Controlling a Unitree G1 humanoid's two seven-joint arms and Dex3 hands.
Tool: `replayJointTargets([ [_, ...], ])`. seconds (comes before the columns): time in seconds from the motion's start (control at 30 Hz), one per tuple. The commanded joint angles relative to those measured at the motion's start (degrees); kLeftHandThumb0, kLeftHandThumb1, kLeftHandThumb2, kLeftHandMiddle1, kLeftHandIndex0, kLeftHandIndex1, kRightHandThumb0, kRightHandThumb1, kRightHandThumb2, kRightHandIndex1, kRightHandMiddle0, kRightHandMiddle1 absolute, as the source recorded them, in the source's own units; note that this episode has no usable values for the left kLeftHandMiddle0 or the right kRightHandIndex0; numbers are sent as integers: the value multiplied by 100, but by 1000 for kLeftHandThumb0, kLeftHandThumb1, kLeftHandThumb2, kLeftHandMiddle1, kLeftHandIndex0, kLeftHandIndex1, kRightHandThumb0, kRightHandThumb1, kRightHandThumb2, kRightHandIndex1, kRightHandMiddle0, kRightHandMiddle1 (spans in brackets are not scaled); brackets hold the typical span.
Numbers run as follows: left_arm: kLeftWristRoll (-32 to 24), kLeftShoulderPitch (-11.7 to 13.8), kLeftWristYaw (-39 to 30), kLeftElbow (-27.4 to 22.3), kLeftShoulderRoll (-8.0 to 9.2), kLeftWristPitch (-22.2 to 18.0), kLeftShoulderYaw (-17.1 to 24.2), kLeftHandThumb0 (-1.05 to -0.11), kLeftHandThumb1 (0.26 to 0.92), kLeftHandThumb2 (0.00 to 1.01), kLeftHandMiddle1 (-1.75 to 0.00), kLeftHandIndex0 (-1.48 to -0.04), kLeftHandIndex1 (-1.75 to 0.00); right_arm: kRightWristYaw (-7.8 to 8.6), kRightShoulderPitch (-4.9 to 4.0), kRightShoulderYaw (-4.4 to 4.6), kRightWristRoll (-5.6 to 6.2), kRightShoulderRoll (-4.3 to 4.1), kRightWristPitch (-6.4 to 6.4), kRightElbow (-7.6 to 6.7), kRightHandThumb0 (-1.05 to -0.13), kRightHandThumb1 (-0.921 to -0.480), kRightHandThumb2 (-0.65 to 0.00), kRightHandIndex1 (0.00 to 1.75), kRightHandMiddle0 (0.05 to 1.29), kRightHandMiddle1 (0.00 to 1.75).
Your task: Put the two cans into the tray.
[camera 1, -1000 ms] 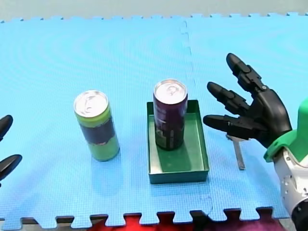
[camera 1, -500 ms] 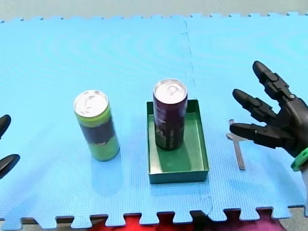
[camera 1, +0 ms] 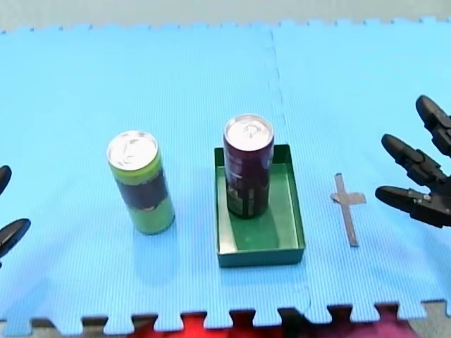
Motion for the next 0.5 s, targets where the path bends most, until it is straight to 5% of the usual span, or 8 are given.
replayJointTargets([
  [0.0, 57, 55, 101, -111, 5, 85, -21, -1048, 875, 4, -5, -527, 0, -142, 116, -10, -9, -9, 57, -180, -719, -620, 0, 17, 141, 8],
  [0.2, 153, 102, 247, -264, -12, 189, -109, -1048, 879, 5, -6, -526, 0, -411, 299, 79, -95, -17, 254, -533, -736, -617, 0, 21, 159, 10],
  [0.37, 342, 134, 456, -446, -131, 248, -267, -1048, 876, 2, -6, -526, 0, -430, 310, 151, -142, -37, 337, -579, -756, -618, 0, 21, 165, 7],
  [0.47, 499, 49, 575, -369, -237, 205, -398, -1048, 782, 0, -8, -529, -2, -372, 267, 183, -168, -64, 371, -508, -764, -617, 0, 21, 167, 6],
])
